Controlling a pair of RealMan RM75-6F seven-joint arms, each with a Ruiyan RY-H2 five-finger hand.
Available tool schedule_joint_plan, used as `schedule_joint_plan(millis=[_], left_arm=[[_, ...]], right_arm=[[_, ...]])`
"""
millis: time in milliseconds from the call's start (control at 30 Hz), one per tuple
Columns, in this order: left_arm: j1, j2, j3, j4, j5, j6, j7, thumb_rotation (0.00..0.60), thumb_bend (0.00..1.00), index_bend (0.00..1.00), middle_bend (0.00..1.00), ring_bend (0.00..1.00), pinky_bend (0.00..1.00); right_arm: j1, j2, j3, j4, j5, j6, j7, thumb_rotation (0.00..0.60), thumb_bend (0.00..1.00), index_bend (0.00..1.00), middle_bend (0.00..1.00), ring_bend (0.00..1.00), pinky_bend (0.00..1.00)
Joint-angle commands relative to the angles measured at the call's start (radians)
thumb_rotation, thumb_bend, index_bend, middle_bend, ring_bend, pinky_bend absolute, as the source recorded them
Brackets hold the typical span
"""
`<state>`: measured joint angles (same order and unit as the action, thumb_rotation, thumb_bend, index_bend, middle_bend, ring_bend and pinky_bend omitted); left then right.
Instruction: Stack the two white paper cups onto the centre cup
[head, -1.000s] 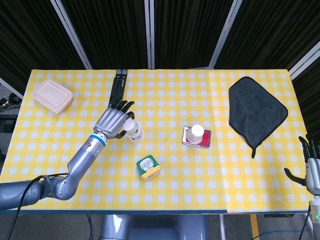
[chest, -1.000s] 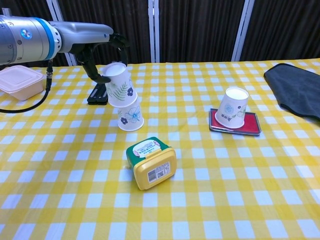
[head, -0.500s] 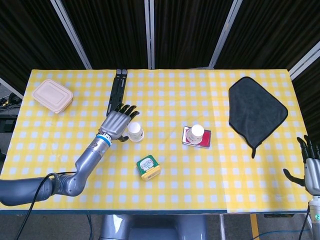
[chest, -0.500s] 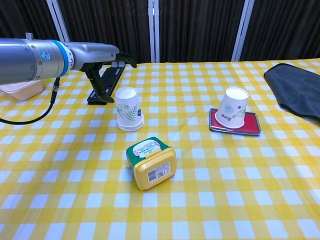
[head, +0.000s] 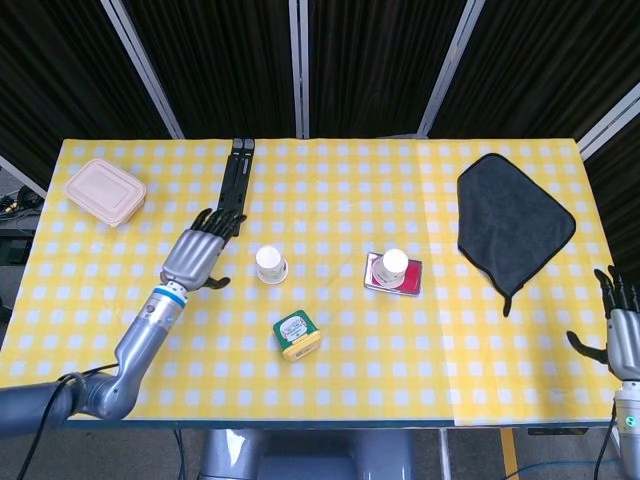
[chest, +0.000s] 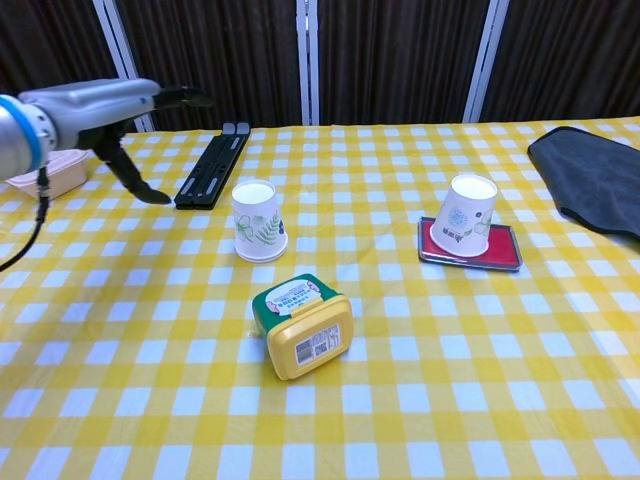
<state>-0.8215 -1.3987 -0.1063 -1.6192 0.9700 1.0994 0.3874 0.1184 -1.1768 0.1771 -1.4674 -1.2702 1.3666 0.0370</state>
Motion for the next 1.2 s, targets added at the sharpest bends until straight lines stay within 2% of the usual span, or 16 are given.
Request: schedule_joint_plan(millis=[33,200,400,567,767,967,1200], left_arm=[[0.124,0.060,0.078,-0.050,0.104,0.134,-0.065,0.600,0.19,0.02,0.00,0.00,0.00],[0.228,0.115,0.128,-0.094,0.167,0.232,-0.121,0.600,0.19,0.02,0.00,0.00,0.00],[0.297,0.136,0.136,-0.097,0.206,0.294,-0.158,0.600,0.19,0.02,0.00,0.00,0.00],[0.318,0.162,0.116,-0.098,0.219,0.292,-0.201,0.600,0.18,0.02,0.00,0.00,0.00],[0.332,0.180,0.104,-0.095,0.233,0.272,-0.234,0.600,0.19,0.02,0.00,0.00,0.00],[0.342,0.190,0.093,-0.094,0.250,0.247,-0.265,0.600,0.19,0.02,0.00,0.00,0.00],[0.354,0.200,0.078,-0.093,0.264,0.228,-0.293,0.600,0.19,0.02,0.00,0.00,0.00]], right_arm=[[0.019,-0.005,0.014,-0.003,-0.001,-0.006,-0.017,0.600,0.11,0.12,0.00,0.00,0.00],[0.083,-0.001,0.049,-0.047,-0.007,-0.038,-0.087,0.600,0.13,0.25,0.00,0.00,0.00],[0.181,-0.001,0.084,-0.121,0.018,-0.127,-0.214,0.600,0.14,0.24,0.00,0.00,0.00],[0.287,-0.021,0.111,-0.175,0.089,-0.250,-0.321,0.600,0.14,0.24,0.00,0.00,0.00],[0.424,-0.094,0.132,-0.144,0.233,-0.391,-0.470,0.600,0.14,0.23,0.00,0.00,0.00],[0.518,-0.164,0.142,-0.113,0.368,-0.450,-0.551,0.600,0.16,0.22,0.00,0.00,0.00],[0.593,-0.217,0.129,-0.097,0.458,-0.472,-0.616,0.600,0.17,0.23,0.00,0.00,0.00]])
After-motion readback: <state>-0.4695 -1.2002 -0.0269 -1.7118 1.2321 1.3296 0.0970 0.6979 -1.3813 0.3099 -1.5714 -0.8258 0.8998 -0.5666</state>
